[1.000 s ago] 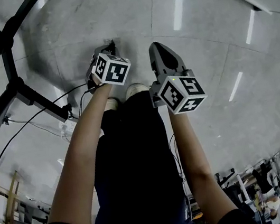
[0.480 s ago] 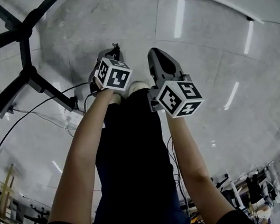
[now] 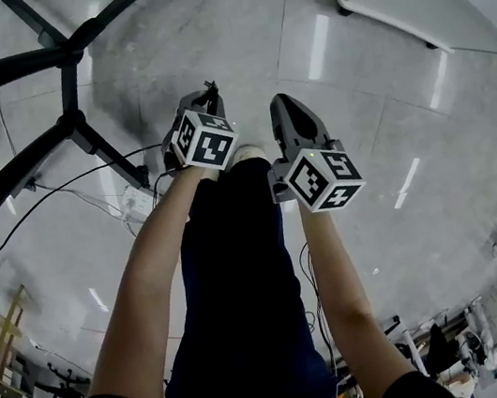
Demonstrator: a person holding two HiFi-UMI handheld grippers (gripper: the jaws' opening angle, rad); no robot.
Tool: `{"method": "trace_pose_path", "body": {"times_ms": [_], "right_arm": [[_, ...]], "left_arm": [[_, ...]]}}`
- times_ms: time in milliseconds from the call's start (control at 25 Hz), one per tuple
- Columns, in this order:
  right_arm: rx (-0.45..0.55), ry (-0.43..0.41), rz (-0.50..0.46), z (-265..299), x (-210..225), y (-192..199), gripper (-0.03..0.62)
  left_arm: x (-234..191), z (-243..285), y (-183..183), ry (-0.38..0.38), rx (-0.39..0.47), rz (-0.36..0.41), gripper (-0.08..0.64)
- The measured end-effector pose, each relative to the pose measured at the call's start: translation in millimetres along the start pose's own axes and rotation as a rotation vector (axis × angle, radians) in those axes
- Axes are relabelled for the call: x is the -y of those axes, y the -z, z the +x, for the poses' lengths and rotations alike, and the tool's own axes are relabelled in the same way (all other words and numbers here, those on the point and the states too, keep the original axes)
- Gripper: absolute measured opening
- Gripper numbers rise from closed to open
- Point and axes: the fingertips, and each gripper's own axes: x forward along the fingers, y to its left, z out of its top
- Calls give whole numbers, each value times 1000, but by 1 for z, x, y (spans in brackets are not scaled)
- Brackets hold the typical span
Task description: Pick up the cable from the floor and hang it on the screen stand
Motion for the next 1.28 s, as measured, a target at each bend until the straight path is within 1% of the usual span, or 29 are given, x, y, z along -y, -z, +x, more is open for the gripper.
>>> {"method": "trace_pose_path", "body": {"times_ms": [200, 400, 640, 1000, 1160, 1280], "right_arm": [[5, 6, 19, -20, -16, -16, 26], [-6, -9, 0, -35, -42, -33, 26], [-7, -66, -14, -43, -90, -51, 26], [12, -96, -66, -70, -148, -94, 26], [-15, -113, -90, -93, -170, -105, 26], [-15, -119, -113, -112, -183, -119, 26]], "left_arm": [[4, -38, -11, 4, 24, 6, 49], [12, -80, -24, 16, 48, 13, 49], [11, -130, -29, 34, 84, -1, 48], [2, -209, -48, 20, 150, -48, 49], [5, -250, -63, 11, 179, -95, 49], [11, -276, -79, 21, 215, -135, 49]]}}
